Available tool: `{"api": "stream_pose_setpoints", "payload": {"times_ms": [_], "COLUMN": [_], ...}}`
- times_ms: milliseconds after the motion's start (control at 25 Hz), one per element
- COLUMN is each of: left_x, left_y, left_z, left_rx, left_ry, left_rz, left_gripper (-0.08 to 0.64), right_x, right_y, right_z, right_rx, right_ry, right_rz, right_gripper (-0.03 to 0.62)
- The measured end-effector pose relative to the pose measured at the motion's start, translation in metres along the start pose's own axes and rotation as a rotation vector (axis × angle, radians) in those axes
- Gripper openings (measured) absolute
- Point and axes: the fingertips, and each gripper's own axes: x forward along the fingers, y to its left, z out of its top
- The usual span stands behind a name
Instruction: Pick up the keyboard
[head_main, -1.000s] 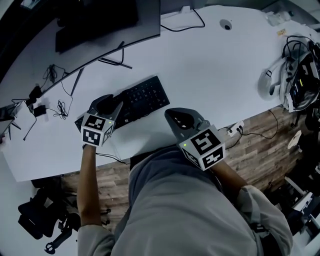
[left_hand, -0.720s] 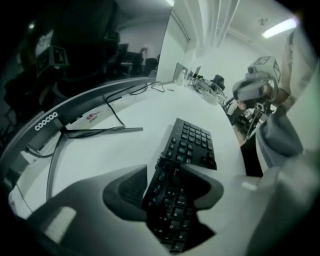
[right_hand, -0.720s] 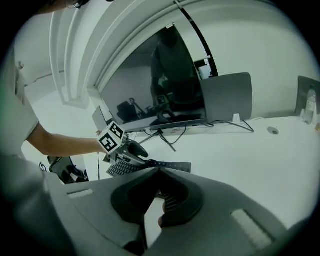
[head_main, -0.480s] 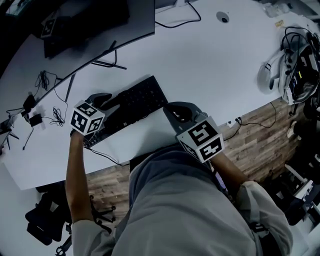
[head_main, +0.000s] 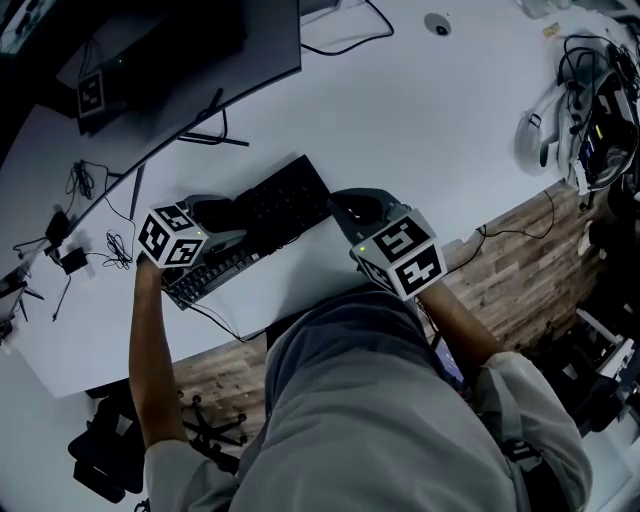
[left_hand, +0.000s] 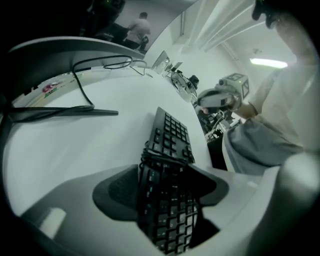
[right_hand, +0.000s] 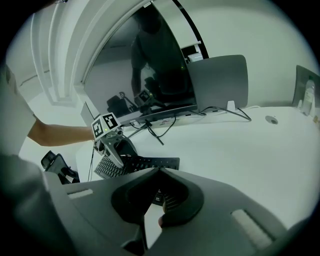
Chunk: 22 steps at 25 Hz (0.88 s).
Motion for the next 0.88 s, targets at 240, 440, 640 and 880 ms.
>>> {"api": "stream_pose_setpoints", "payload": {"times_ms": [240,440,640,880], "left_x": [0.009,0.012,0.017,0.030], "left_y": [-0.002,-0.007,-0.039,-0.072], "left_z": [-0.009,-0.010,-0.012,-0.021], "left_rx": [0.053,0.058,0.079,0.122], "left_ry": [0.085,0.095,0.126,0.173], "left_rz": [-0.010,-0.014,-0.091,-0.139], "left_gripper": [0.000,0.000,0.000,0.000], "right_x": [0.003,0.004,0.002,-0.002], "right_y": [0.009,0.014,0.006,-0.012], "right_z": [-0.005,-0.008,-0.008,-0.024], "right_rx": [0.004,0.003,0.006,0.014], "right_ry": [0.007,0.010,0.005,0.032], "right_rz": [0.014,0.026,0.019,0.012], "right_gripper": [0.002,0.002,0.002,0.003]}}
